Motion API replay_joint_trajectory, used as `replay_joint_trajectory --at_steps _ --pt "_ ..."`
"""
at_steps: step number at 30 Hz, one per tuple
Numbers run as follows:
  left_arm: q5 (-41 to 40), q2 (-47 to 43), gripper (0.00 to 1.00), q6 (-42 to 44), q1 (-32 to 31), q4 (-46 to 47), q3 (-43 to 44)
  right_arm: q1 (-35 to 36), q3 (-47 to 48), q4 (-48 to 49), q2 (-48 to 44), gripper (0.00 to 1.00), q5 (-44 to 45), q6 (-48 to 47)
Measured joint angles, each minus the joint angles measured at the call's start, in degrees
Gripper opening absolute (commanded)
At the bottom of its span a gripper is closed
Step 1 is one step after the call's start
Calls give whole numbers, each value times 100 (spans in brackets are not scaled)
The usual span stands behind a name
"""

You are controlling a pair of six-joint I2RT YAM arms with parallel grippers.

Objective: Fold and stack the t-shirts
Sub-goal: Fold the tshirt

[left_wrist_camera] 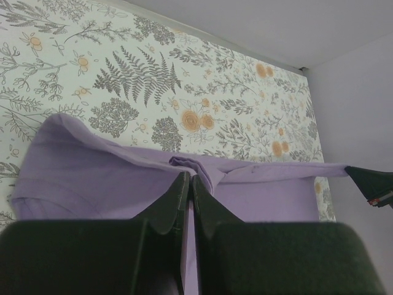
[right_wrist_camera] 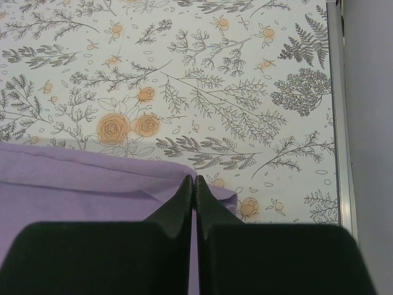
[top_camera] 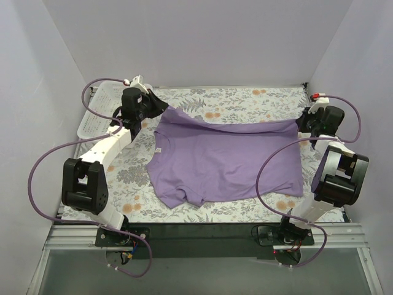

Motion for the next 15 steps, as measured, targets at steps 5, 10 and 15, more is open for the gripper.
replay_joint_trajectory --at_steps 5,10,15 --pt "68 -251 0 -2 0 -61 -175 0 4 -39 9 1 24 0" --pt "166 -610 0 -2 0 -48 -332 0 4 -50 79 1 66 -2" --pt "278 -752 0 -4 0 -24 -520 0 4 -83 201 2 118 -9"
